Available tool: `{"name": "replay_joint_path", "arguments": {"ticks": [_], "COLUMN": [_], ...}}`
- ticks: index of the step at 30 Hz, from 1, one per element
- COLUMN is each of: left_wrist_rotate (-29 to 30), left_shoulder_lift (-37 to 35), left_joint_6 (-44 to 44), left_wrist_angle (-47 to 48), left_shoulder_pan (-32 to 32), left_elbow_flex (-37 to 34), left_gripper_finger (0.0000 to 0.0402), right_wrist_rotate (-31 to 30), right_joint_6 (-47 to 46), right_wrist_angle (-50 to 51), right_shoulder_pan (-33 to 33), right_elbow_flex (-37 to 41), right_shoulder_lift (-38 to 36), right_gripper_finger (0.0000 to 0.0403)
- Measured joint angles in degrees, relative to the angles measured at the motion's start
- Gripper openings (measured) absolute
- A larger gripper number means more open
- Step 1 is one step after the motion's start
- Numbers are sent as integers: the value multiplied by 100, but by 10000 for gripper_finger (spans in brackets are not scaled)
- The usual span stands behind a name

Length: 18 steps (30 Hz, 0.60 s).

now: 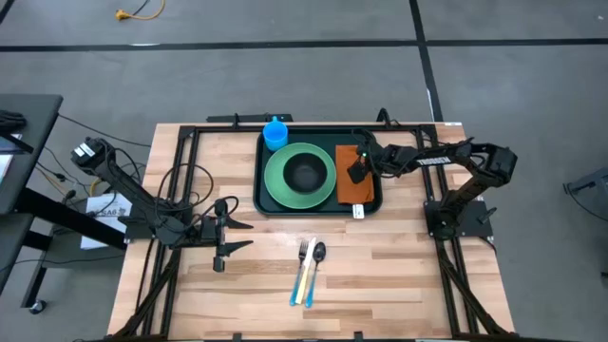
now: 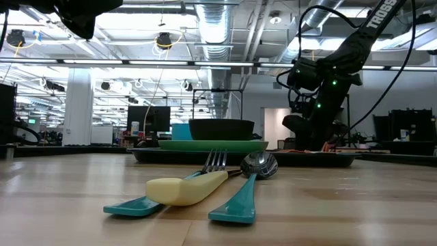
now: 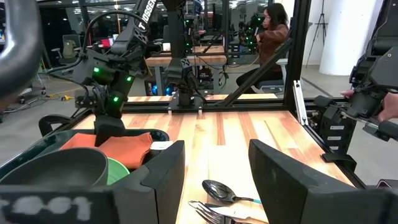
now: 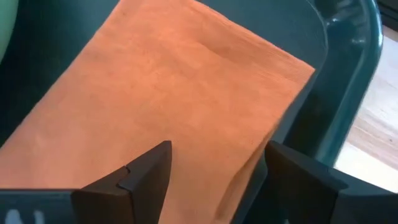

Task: Set up tray
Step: Put the orange table napkin to the right side of the light green plate on the black serving tray, then put the blue fork on the brown table napkin on the black serving tray

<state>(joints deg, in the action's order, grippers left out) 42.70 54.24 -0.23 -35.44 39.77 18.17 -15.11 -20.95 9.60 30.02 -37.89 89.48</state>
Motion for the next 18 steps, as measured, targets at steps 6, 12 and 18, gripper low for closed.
{"name": "replay_joint_path", "arguments": {"ticks": [6, 12, 18], "left_wrist_rotate": [3, 76, 330], "left_shoulder_lift": [0, 0, 0], "left_joint_6": [0, 28, 224], "left_wrist_angle": [2, 2, 7], "left_shoulder_pan": [-2, -2, -2], "left_elbow_flex": [0, 0, 0], "left_gripper_finger": [169, 169, 169], "right_wrist_rotate": [-18, -24, -22], "right_joint_6": [-4, -207, -264], "right_wrist_angle": [359, 761, 840], "right_shoulder_pan": [11, -103, -894], "right_elbow_flex": [0, 0, 0], "right_shoulder_lift": [-444, -1200, -1758], "right_gripper_finger": [253, 253, 253]}}
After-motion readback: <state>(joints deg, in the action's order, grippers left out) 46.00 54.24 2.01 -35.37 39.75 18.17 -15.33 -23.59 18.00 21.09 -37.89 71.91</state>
